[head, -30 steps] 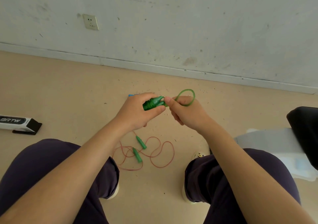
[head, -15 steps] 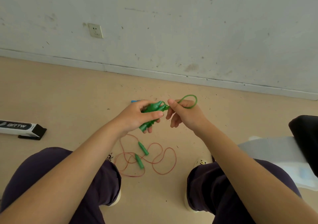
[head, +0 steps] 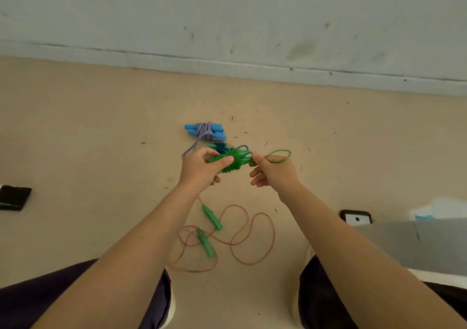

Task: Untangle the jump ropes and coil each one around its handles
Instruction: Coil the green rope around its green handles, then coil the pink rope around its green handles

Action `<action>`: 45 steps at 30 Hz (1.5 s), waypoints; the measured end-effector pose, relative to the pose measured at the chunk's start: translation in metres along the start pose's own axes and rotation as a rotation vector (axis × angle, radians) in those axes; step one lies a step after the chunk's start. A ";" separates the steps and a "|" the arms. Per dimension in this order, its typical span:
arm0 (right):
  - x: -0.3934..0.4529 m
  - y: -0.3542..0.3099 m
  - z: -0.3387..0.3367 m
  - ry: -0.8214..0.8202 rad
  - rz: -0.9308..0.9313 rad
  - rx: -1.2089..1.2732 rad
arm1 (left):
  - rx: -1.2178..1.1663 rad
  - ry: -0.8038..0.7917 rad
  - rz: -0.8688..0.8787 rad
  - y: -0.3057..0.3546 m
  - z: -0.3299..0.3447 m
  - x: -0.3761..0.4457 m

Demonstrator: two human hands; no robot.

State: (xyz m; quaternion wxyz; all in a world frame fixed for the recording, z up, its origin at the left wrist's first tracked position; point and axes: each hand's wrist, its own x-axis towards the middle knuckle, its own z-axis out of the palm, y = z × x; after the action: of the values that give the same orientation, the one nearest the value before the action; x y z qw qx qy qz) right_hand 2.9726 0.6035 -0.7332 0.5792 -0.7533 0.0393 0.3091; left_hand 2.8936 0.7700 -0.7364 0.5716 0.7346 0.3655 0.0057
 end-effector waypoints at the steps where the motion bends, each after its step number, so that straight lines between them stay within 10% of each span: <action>1: 0.016 0.017 0.003 0.010 0.049 0.014 | 0.041 -0.026 -0.034 -0.019 0.010 0.012; 11: 0.116 0.064 0.045 -0.091 0.138 0.005 | 0.048 -0.004 -0.140 -0.104 0.033 0.109; 23: 0.061 0.188 0.088 -0.325 0.253 -0.412 | 0.211 -0.247 -0.432 -0.212 0.012 0.019; 28: 0.042 0.197 0.104 -0.361 0.379 -0.054 | -0.125 -0.264 -0.516 -0.197 0.026 0.024; 38: 0.016 0.099 0.058 -0.425 0.123 -0.254 | -0.218 -0.386 -0.236 -0.108 0.017 0.014; 45: -0.063 -0.035 -0.008 -0.019 -0.271 -0.106 | -0.203 -0.443 0.129 0.036 -0.025 -0.056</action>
State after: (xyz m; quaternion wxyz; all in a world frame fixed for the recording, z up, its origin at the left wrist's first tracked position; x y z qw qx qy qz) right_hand 2.9392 0.5891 -0.6702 0.5755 -0.7782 -0.0846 0.2367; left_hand 2.8606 0.7574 -0.6744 0.7069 0.6786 0.1815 -0.0823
